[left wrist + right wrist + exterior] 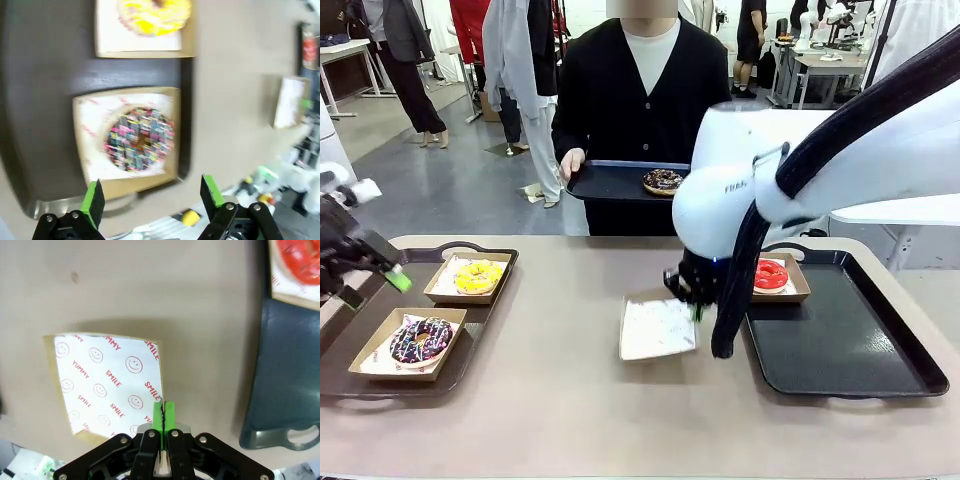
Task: Individually package the donuts and arrange them on the tray.
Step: Place the picked Paper togo box on the Handle tray while simultaneously picking up another Paper togo box from the table with the other hand.
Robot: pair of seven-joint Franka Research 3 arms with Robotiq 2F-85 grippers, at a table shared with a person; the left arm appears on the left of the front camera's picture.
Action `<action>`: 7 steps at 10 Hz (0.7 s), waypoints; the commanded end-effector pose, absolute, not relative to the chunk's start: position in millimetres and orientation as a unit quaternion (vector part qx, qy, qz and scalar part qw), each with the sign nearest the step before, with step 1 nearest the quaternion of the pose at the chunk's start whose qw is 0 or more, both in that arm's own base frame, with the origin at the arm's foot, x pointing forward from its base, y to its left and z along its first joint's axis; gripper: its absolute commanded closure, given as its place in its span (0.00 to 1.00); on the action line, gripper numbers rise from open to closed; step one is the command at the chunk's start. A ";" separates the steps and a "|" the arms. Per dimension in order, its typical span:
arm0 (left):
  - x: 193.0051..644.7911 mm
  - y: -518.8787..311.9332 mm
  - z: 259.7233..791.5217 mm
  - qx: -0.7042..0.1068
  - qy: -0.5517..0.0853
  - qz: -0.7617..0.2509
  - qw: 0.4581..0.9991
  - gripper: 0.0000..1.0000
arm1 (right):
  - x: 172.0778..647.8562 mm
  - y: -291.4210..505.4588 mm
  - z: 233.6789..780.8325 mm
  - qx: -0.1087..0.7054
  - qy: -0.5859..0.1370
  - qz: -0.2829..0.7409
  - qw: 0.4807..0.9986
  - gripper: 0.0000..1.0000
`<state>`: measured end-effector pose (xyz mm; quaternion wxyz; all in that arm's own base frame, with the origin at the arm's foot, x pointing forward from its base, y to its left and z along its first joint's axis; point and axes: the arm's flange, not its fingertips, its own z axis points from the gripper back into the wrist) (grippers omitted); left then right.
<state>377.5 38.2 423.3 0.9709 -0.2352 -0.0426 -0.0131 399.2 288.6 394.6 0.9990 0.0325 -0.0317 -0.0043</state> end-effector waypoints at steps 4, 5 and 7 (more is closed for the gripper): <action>337.0 144.2 465.4 -0.539 -0.099 -0.020 0.837 0.00 | 441.4 281.1 495.5 0.059 -0.059 -0.026 0.996 1.00; 338.0 161.6 459.8 -0.575 -0.099 -0.022 0.812 0.00 | 456.2 282.4 506.1 0.057 -0.051 -0.024 0.997 1.00; 346.7 180.3 443.0 -0.604 -0.091 -0.010 0.792 0.00 | 489.8 287.7 517.3 0.049 -0.043 -0.022 0.998 1.00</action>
